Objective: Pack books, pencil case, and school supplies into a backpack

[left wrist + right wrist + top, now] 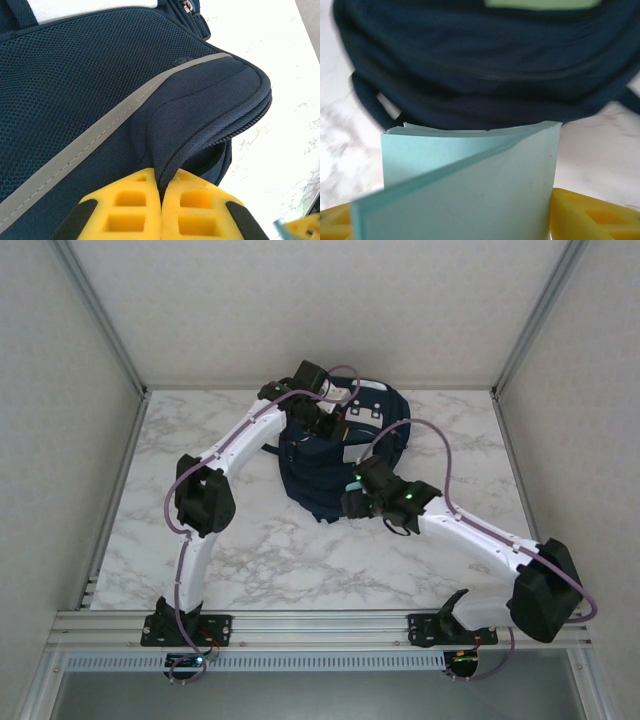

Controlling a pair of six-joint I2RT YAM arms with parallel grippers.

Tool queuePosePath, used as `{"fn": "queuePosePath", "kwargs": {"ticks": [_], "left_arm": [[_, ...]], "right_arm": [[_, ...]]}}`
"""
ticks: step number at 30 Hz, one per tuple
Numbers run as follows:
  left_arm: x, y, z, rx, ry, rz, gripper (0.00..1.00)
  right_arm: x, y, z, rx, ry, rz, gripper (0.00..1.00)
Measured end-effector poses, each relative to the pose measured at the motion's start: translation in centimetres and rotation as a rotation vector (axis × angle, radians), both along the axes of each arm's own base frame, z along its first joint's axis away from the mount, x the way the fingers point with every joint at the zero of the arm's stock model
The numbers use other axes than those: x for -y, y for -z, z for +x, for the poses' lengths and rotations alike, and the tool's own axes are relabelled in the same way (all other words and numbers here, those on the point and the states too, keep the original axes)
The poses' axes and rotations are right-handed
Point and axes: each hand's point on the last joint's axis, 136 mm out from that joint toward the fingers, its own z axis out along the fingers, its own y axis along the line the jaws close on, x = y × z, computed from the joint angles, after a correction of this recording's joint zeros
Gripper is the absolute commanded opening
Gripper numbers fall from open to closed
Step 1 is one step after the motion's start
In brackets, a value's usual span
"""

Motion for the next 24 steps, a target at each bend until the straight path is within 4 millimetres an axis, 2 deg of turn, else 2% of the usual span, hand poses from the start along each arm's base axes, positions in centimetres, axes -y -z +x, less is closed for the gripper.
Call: {"fn": "queuePosePath", "kwargs": {"ticks": [5,8,15,17,20,24], "left_arm": [[0.0,0.0,0.0,-0.009,-0.010,-0.004,0.00],[0.3,-0.1,0.0,-0.010,-0.016,-0.010,0.00],[0.7,0.3,-0.2,-0.029,-0.030,-0.015,0.00],[0.7,0.5,-0.3,-0.033,-0.032,-0.016,0.00],[0.7,0.6,-0.3,-0.034,-0.043,-0.018,0.00],[0.6,0.1,-0.1,-0.020,-0.056,-0.027,0.00]], "right_arm": [[2.4,-1.3,2.9,0.053,0.150,0.015,0.71],[2.8,-1.4,5.0,0.066,0.219,0.019,0.71],[1.1,-0.5,9.0,0.068,0.285,0.042,0.72],[0.3,-0.4,10.2,0.070,0.296,0.054,0.78],[-0.9,-0.3,11.7,0.066,0.294,0.073,0.95],[-1.4,0.1,11.8,0.043,0.285,0.076,0.99]]}}
